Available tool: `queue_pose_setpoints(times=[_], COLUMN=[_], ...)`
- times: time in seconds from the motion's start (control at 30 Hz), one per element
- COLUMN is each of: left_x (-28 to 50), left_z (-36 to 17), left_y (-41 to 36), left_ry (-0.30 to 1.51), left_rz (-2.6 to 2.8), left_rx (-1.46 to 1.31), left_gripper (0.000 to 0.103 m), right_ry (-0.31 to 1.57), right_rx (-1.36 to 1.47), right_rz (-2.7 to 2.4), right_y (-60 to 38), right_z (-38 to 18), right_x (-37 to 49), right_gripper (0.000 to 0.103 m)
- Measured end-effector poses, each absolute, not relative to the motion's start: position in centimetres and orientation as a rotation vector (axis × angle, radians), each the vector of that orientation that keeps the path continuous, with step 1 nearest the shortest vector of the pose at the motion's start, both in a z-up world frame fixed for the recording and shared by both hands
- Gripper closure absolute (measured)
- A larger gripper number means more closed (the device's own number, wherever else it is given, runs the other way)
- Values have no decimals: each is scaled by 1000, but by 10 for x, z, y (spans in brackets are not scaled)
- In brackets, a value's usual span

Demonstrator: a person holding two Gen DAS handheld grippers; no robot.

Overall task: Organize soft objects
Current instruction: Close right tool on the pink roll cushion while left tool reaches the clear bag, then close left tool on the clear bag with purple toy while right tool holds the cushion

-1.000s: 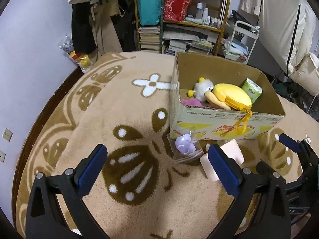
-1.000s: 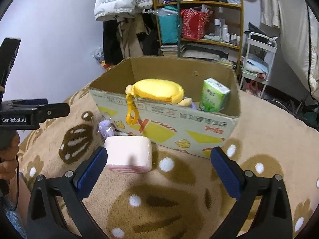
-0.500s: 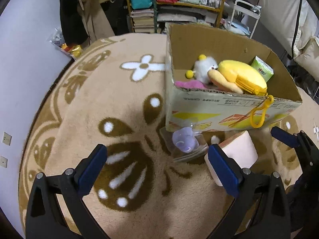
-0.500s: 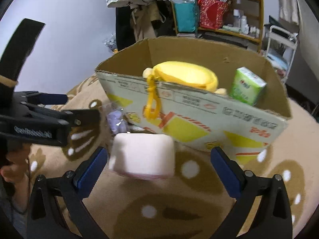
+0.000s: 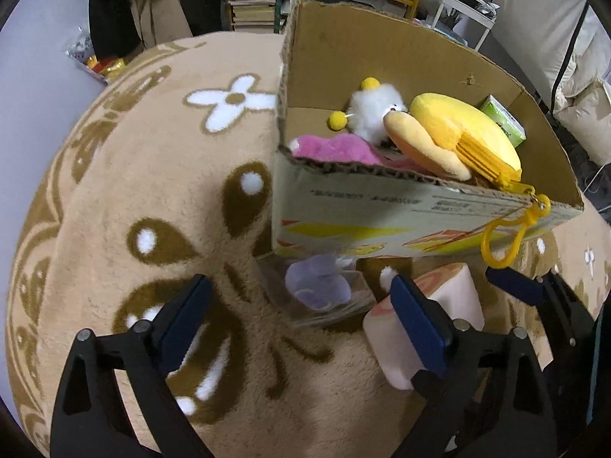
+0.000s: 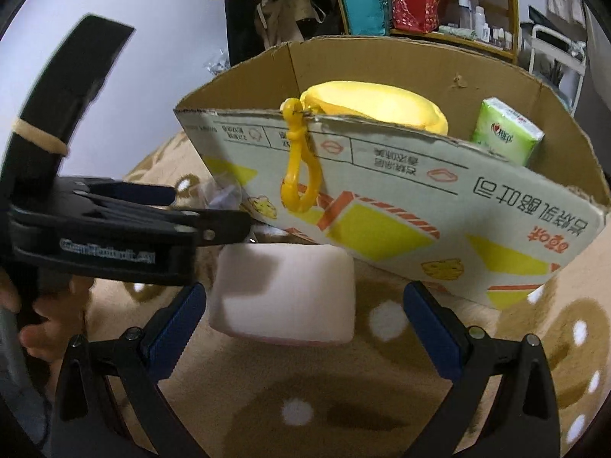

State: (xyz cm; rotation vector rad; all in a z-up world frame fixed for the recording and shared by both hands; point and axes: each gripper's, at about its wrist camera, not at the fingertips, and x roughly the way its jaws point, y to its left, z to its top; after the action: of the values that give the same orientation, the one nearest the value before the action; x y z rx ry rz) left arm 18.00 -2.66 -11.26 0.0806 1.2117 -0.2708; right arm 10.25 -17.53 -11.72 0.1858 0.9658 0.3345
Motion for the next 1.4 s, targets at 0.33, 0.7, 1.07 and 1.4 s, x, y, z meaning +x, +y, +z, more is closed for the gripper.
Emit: queue_pose_setpoints(times=[0.33, 0.7, 1.07, 1.4], left_x=[190, 176, 147, 131], left_z=[-135, -123, -81, -53], left_y=[-28, -22, -13, -7], left_ry=[1281, 1240, 1096, 1017], left_rz=[-299, -279, -197, -231], left_rx=[3, 9, 60, 61], left_gripper=[51, 55, 55, 74], right_ry=[1024, 1019, 949, 867], right_rx=[128, 155, 156, 143], right_rz=[290, 328, 252, 224], right_y=[-174, -167, -178, -193], right_z=[-129, -122, -97, -66], right_x=[112, 99, 83, 66], right_gripper=[2, 61, 67, 70])
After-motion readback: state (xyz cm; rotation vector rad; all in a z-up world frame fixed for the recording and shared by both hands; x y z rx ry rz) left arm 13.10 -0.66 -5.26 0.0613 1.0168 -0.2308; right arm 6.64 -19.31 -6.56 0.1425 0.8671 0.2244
